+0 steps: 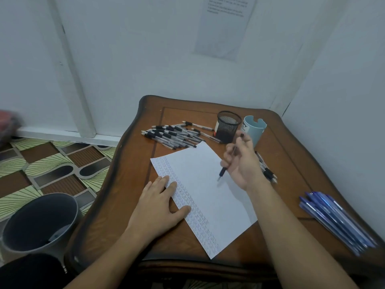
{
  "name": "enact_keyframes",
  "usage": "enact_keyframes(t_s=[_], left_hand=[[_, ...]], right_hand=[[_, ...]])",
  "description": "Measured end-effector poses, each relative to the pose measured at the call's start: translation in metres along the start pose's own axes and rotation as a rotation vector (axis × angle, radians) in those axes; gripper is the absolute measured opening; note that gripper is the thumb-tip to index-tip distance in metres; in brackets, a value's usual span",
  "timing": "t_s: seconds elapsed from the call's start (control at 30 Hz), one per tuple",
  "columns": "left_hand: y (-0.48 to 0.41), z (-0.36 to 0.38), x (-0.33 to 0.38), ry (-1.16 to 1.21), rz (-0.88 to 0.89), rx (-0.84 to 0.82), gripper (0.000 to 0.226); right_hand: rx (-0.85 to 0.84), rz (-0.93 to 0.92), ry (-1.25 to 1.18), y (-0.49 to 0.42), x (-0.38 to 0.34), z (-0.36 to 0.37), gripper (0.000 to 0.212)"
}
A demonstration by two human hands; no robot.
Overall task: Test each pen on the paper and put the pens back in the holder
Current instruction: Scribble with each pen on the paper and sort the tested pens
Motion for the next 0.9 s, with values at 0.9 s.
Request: enact_keyframes(t_s=[0.9], left_hand=[[-0.002,0.005,0.000,-0.028,0.011,-0.028,0.097]], right_hand=[[-0.096,-0.007,0.680,0.069,0.076,-0.013,0.037]])
Point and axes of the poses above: each hand's wrist, its own y-axis away from the middle knuckle, its own z-axis out of the palm, x = y × z, the point moved 10 cm from there along -y, towards the middle knuckle, and after that the axes turned 15 degrees about z, right-handed, at the moved point
